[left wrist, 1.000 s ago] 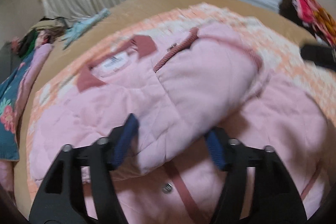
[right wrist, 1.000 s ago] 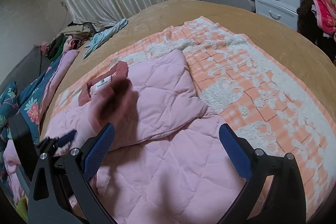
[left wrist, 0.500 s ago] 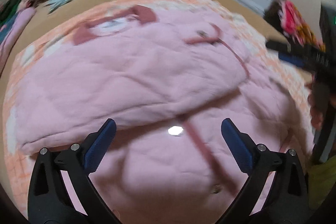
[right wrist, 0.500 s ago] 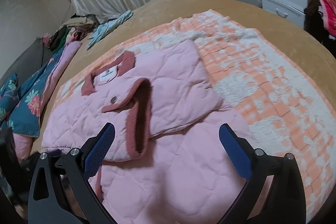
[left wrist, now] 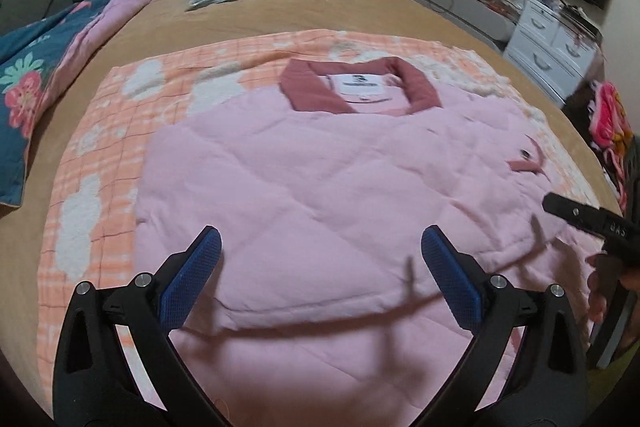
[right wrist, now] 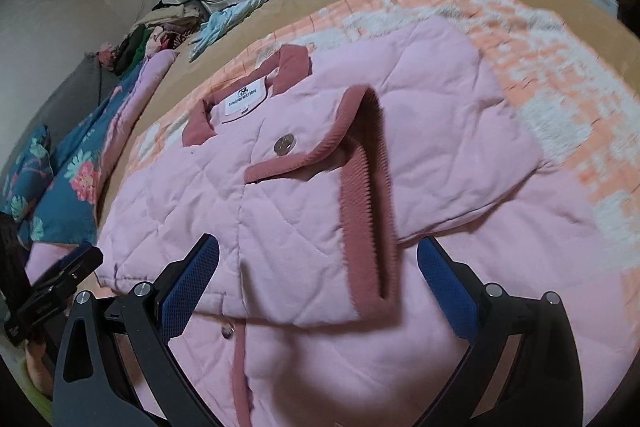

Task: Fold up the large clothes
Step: 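Grasp the dark-pink cuff of the folded sleeve with the right tool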

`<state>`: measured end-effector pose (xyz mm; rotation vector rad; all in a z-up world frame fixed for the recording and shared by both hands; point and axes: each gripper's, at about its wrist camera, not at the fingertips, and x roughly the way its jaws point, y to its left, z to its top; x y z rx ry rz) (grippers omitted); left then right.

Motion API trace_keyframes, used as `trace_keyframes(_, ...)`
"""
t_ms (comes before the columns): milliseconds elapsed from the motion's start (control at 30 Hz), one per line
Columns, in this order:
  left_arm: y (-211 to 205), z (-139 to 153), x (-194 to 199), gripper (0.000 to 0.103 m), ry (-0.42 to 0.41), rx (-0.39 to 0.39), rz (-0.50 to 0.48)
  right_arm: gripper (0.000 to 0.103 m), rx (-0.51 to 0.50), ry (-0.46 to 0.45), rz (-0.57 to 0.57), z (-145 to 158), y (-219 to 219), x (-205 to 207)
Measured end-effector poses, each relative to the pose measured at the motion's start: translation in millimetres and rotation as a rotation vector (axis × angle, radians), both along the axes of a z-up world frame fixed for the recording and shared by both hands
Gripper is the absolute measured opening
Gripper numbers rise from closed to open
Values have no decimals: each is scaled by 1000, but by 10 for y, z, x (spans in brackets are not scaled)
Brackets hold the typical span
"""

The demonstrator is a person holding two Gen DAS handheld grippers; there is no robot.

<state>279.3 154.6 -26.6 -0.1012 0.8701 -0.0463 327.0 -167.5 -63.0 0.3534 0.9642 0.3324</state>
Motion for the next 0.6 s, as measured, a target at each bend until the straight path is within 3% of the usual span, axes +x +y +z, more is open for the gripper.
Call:
trace_keyframes(133,162,-52,68,94,1,-7,48,98,70,44,-48,-182,-36,70)
trace_keyframes(200,235,-74,97,94,5,-18,71,86,75,47,-56,-238,-49,74)
trace_keyframes(400,345,-93,120,94,5,-37,101,35,21,-27,-38,-136,-26,17)
trace_keyframes(600,370,-79,148,94,-4,-47,106,30,-72,-146,-10,191,60,-78)
